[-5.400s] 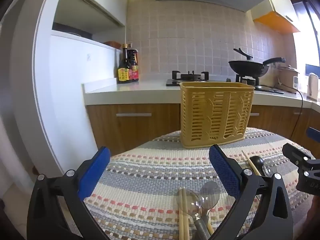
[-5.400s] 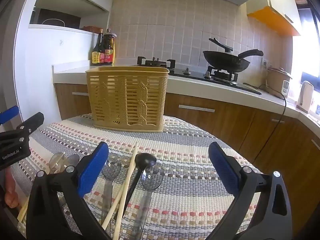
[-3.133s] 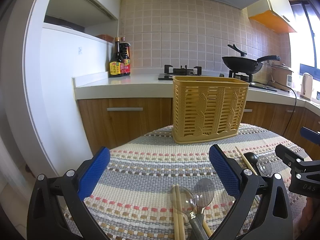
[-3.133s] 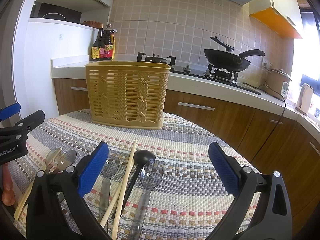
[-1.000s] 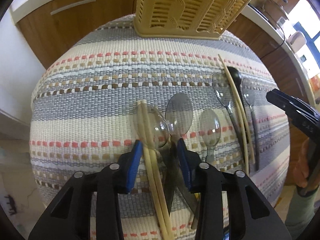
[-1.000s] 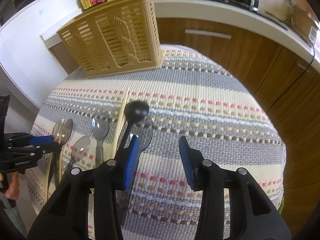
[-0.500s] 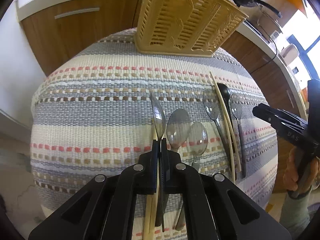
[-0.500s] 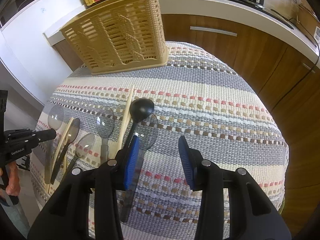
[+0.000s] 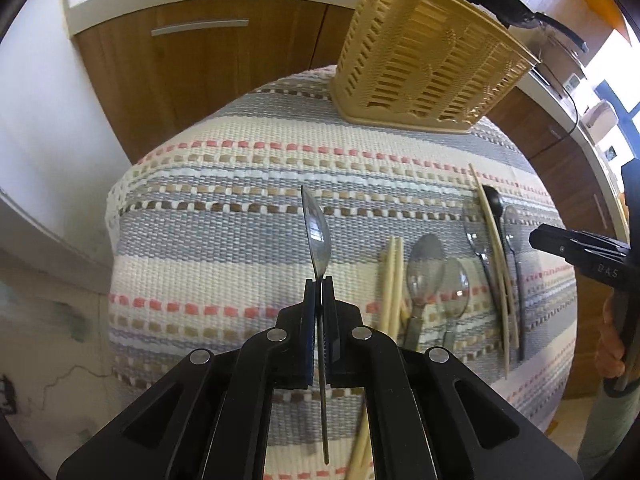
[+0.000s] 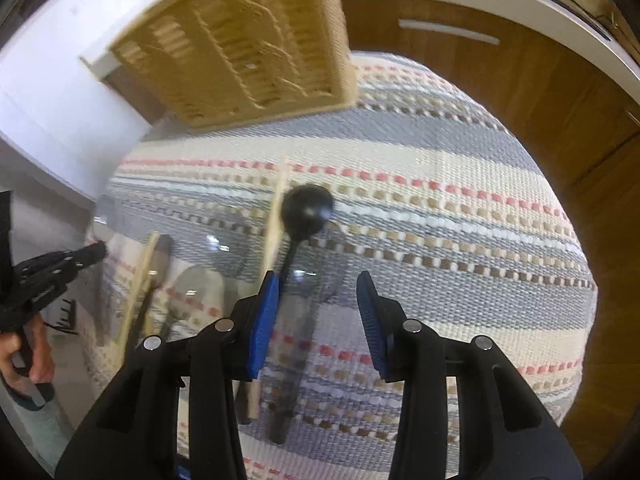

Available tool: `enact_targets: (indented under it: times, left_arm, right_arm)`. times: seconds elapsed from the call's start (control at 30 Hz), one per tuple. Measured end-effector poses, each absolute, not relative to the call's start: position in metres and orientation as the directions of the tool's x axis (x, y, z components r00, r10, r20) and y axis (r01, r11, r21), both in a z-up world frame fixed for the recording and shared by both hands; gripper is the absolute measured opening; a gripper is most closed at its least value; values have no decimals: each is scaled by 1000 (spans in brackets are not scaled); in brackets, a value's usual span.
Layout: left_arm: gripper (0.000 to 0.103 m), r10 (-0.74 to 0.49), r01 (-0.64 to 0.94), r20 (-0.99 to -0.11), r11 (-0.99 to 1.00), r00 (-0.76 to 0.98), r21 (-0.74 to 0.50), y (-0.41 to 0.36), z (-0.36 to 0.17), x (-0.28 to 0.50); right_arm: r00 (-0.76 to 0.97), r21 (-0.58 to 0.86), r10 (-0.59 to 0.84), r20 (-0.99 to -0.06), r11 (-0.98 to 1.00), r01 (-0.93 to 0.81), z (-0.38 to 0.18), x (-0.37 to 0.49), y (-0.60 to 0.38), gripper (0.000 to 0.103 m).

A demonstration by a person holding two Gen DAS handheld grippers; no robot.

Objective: Organize utensils
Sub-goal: 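Lower the left tool and grasp the clear spatula, then carry the spatula with the left tool and drop it into the tan basket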

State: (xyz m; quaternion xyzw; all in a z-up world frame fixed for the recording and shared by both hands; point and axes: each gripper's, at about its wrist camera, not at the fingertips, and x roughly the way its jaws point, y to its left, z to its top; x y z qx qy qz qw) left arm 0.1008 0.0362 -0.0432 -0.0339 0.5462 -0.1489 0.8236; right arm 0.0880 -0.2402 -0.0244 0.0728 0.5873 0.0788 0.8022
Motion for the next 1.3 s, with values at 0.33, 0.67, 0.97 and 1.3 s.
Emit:
enact_targets:
  times: [0.33,0.67,0.97,1.3]
  left_arm:
    - [1,-289,216,-879,951,380,-219,40,-44,106]
    - [1,-315,251,-819,944,479,-216,35,-19,93]
    - [1,-371,308,-649,927,664,-215,22,59,80]
    - [1,-354,306,-353,934,866,-185,-9,126,120]
  right_arm:
    - [202,170,178,-963,984,-57,-51,88,-225,24]
    - [205,98,104,-973,994,-42,-43,97,-210,2]
    - [470,277,290,-833,956,-100,31,82,-230,2]
    - [840,262,282,-463,949,-174,123,108,-229,2]
